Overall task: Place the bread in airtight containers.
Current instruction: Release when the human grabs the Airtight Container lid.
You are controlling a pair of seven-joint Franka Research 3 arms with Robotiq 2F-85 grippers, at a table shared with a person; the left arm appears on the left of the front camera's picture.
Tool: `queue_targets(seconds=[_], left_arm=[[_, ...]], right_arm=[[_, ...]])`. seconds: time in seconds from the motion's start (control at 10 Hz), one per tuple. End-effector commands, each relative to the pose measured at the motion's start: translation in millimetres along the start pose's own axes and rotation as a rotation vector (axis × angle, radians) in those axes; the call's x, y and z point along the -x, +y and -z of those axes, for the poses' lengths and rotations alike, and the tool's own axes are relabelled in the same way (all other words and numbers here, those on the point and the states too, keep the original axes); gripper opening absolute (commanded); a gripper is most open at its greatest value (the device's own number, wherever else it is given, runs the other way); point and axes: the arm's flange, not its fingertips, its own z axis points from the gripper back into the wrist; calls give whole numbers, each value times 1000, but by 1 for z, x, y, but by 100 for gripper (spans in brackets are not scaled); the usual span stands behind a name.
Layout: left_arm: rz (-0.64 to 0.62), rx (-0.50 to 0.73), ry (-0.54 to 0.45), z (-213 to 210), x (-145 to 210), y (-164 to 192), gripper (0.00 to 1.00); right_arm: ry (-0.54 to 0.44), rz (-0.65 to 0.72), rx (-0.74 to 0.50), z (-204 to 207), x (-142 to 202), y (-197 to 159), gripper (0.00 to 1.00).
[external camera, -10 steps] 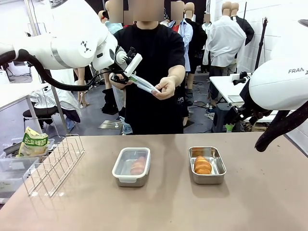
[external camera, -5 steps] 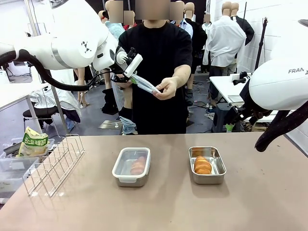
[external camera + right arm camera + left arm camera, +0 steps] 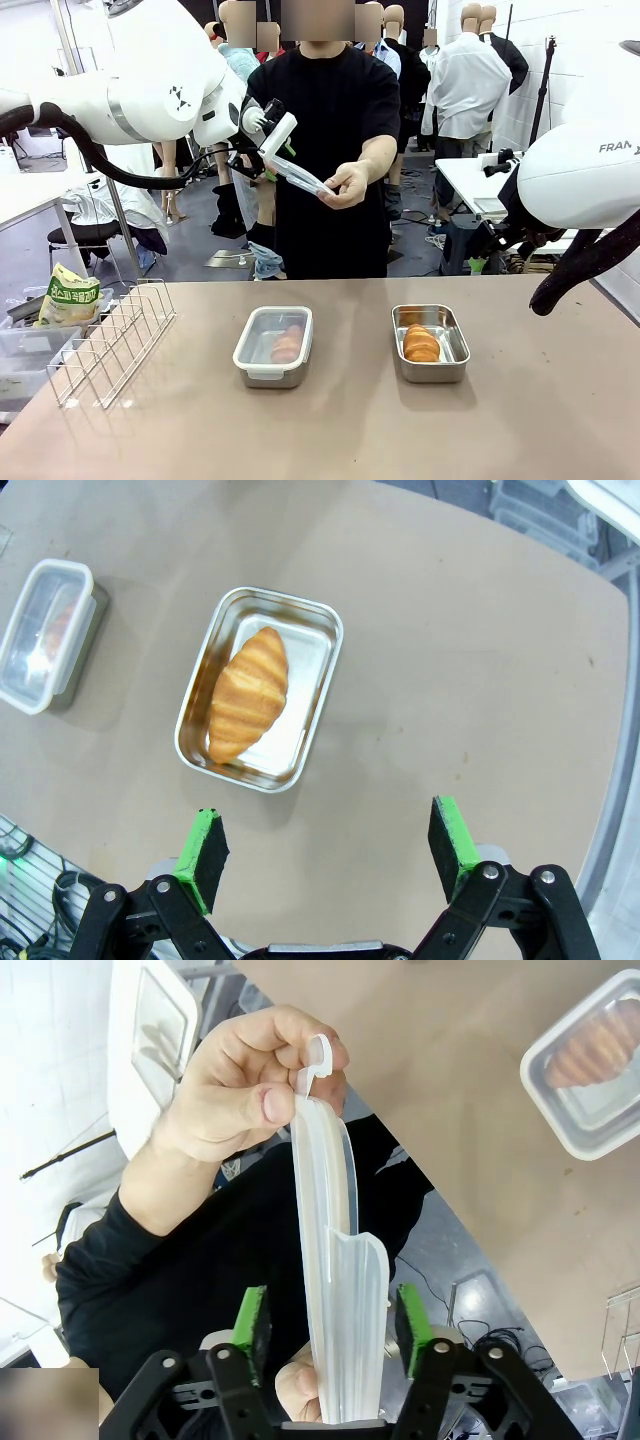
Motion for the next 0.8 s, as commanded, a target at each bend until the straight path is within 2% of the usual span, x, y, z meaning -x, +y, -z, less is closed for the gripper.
queue_targets(seconds=[0.0, 0.3, 0.5, 0.7], left_arm=[[20, -1, 10, -3, 3, -3, 100], [-13, -13, 5, -8, 16, -12, 100], [10, -8, 9, -10, 17, -5, 100], [40, -22, -34, -9, 11, 3, 100]], right_arm=[[2, 0, -1, 0, 0, -1, 100], [2, 0, -1, 0, 0, -1, 100], [2, 0, -1, 0, 0, -1, 100], [2, 0, -1, 0, 0, -1, 100]])
